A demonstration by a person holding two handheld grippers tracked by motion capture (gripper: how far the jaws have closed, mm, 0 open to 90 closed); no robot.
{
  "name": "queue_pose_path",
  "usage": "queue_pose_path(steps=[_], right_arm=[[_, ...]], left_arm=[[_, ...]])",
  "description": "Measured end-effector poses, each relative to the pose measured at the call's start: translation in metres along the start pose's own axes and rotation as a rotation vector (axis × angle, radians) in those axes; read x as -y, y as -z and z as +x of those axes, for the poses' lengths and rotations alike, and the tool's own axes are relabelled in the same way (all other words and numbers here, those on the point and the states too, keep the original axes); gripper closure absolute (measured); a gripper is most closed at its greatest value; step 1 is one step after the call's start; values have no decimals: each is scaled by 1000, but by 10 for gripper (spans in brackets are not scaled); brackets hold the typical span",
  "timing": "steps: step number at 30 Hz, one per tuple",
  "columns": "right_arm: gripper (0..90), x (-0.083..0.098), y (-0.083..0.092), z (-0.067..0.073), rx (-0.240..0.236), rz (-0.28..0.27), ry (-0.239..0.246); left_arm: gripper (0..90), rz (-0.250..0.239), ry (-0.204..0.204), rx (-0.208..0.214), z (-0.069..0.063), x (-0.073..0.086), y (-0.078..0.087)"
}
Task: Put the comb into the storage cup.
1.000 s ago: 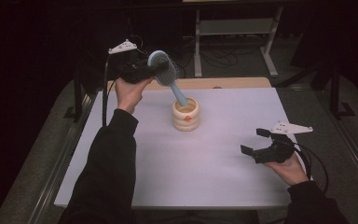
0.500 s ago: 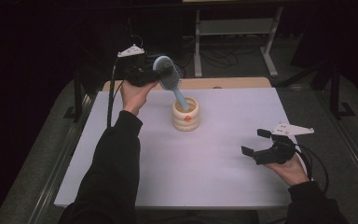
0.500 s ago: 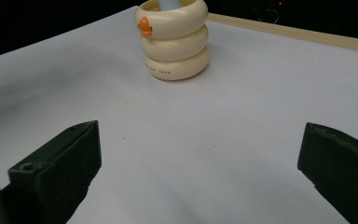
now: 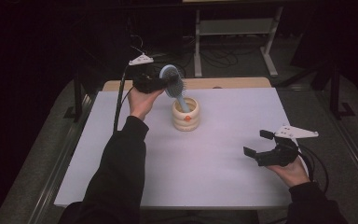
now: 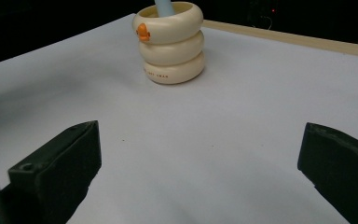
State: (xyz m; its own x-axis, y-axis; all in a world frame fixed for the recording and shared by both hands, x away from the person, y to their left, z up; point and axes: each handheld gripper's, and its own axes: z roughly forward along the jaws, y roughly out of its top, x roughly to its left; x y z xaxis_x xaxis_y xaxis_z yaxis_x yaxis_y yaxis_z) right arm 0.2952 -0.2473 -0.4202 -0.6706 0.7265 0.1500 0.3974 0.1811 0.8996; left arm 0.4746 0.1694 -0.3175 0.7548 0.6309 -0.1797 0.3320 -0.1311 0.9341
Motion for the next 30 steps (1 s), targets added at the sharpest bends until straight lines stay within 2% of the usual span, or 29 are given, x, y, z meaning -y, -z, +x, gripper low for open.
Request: queue_pose_path(steps=[14,18,25,30], right_arm=[[0,2,4,0,7,-28,-5],[0,2,4,0,6,-24,-7],[0,2,4,0,1,-24,-9],[0,2,4,0,1,-23,-8]], left_arm=[[550,27,27,7,-1,21,-18],[550,10,48,15,0,27,-21],[548,-11,77,3,4,31,-21],[533,-9,95,-9,7,32,-19]])
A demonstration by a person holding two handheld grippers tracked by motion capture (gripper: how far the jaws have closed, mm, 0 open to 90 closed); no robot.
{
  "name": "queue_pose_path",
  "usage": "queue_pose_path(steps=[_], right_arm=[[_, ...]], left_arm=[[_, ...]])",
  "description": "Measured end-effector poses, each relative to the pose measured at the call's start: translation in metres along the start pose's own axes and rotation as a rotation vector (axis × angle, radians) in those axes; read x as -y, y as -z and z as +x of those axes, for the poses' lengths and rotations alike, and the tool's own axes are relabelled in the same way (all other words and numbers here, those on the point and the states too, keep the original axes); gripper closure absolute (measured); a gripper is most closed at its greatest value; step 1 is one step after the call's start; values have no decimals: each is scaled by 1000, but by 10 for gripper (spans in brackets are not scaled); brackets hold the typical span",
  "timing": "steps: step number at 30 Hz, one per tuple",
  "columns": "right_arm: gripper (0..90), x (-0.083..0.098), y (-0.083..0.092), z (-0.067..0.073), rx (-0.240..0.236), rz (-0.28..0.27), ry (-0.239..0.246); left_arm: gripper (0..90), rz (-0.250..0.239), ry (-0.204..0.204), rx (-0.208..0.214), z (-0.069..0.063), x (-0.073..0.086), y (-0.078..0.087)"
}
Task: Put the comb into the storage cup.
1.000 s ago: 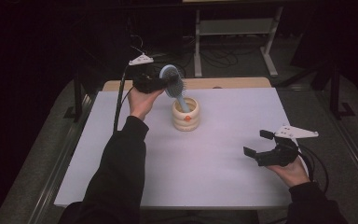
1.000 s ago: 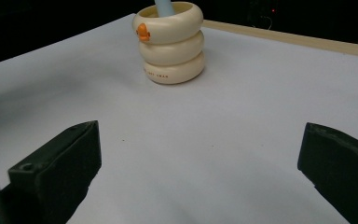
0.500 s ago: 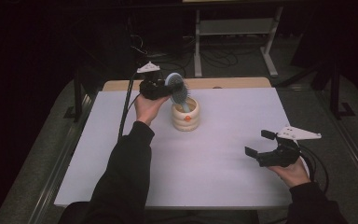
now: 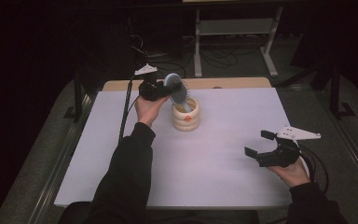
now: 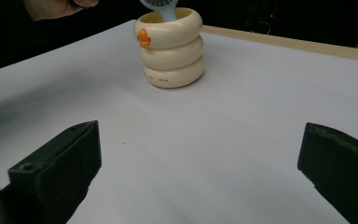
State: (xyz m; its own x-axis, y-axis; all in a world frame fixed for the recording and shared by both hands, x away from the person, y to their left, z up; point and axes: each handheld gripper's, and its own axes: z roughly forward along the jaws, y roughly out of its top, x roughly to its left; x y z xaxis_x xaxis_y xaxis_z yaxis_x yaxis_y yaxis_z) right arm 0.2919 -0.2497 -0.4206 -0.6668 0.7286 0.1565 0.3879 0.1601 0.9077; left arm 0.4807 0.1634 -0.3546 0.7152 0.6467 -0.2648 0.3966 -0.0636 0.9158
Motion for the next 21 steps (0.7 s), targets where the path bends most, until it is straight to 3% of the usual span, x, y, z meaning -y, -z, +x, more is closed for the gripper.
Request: queue_pose_path(steps=[6,10,14,15,21], right_arm=[[0,0,0,0,2,0,1],[0,0,0,0,2,1,0],[0,0,0,-1,2,2,1],[0,0,0,0,5,6,5],[0,0,1,-1,8,2,6]], left_arm=[[499,11,5,-12,3,1,3],[438,29,-16,-33,5,1,6],[326,13,-3,-49,10,2,15],[310,17,13,-51,14,2,20],[147,48,12,-76,20,2,32]])
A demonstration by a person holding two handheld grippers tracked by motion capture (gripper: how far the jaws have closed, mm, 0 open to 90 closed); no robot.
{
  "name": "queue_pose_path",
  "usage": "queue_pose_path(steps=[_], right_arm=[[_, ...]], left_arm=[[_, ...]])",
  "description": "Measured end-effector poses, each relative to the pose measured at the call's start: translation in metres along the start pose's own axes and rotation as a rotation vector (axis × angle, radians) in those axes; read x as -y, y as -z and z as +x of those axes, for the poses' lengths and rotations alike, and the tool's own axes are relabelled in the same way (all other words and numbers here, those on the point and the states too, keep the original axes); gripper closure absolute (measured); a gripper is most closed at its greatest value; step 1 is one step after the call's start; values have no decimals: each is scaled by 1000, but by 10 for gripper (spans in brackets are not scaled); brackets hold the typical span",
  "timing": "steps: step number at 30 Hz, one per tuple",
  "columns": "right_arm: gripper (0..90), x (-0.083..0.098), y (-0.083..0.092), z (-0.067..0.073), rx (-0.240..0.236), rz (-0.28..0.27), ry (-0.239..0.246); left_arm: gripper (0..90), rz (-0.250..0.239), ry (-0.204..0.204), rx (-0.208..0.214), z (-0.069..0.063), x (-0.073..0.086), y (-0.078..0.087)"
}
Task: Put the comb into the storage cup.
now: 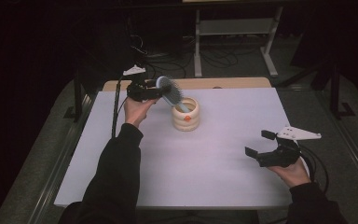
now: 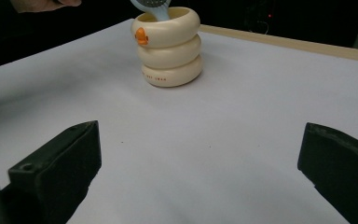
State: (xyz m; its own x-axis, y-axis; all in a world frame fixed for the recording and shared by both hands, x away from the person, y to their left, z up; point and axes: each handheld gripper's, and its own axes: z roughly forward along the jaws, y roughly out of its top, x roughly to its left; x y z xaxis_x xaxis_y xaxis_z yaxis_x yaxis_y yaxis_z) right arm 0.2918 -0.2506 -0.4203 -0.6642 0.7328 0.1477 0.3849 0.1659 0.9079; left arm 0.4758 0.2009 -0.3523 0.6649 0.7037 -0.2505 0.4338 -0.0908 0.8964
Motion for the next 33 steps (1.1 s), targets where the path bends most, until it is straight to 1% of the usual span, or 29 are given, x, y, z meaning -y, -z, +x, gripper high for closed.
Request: queue_pose_path(steps=[1,2,4,5,6,8,10,12,22,27,33], right_arm=[[0,0,0,0,1,1,-1],[0,0,-1,1,6,10,2],[0,0,-1,1,7,14,3],[0,1,-2,1,6,20,4],[0,1,-3,1,6,24,6],[0,1,-3,1,5,24,6],[0,2,-3,2,6,26,4],[0,2,-3,2,5,26,3],[0,2,-3,2,6,25,4],[0,3,-3,2,7,25,4],[0,3,-3,3,6,28,7]], left_arm=[[118,3,3,2,1,0,2],[109,7,3,13,4,1,4],[107,15,-2,22,6,2,8],[82,13,-4,20,7,2,10],[13,17,-5,20,8,3,12],[0,29,-7,27,10,3,15],[0,33,-27,33,11,6,21],[0,29,-33,32,12,7,24],[0,15,-70,46,21,18,51],[0,6,-73,45,23,23,59],[0,4,-89,49,22,28,68]])
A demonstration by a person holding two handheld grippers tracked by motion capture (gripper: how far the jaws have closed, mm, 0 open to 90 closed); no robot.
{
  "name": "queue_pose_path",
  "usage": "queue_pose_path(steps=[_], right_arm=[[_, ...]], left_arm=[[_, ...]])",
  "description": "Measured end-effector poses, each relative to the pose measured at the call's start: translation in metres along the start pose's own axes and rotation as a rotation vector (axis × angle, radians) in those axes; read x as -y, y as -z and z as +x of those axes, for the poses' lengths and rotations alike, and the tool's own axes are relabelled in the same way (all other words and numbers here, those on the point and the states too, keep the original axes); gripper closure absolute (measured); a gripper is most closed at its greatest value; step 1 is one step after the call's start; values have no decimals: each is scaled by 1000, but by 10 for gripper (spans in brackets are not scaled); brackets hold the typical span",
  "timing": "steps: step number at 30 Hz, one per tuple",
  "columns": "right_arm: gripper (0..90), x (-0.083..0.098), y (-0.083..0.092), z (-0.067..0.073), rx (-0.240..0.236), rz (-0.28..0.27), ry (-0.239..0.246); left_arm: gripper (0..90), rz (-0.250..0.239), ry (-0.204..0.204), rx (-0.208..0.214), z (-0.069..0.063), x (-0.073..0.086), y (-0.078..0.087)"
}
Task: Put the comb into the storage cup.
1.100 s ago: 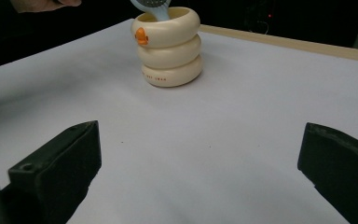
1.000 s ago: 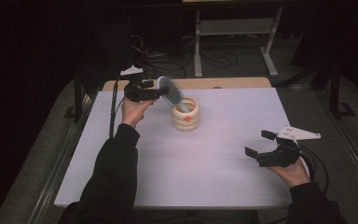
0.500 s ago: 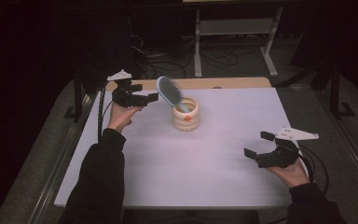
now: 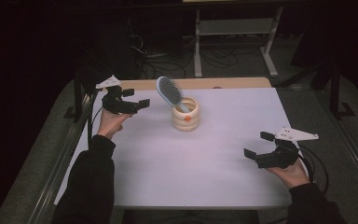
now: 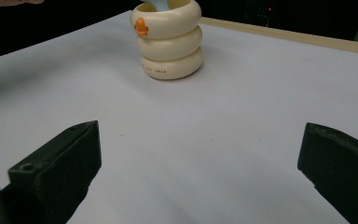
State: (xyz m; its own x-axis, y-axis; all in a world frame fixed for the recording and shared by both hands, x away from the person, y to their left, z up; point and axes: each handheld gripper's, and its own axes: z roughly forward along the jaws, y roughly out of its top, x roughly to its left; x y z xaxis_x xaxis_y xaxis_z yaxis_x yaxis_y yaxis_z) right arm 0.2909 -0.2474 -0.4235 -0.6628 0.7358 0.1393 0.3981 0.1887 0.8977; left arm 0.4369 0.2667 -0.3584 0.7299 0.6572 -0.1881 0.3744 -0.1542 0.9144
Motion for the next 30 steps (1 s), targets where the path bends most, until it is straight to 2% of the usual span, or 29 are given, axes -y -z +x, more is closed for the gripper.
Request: queue_pose_path(steps=[8,16,19,30], right_arm=[[0,0,1,0,2,-8,-2],[0,0,1,0,4,-5,0],[0,0,1,0,5,-5,0],[0,1,1,0,9,-1,-1]], left_arm=[[0,-5,-19,2,-2,12,13],[0,-8,-8,-9,3,29,31],[0,-23,4,-6,3,39,39],[0,-26,8,-6,3,54,54]])
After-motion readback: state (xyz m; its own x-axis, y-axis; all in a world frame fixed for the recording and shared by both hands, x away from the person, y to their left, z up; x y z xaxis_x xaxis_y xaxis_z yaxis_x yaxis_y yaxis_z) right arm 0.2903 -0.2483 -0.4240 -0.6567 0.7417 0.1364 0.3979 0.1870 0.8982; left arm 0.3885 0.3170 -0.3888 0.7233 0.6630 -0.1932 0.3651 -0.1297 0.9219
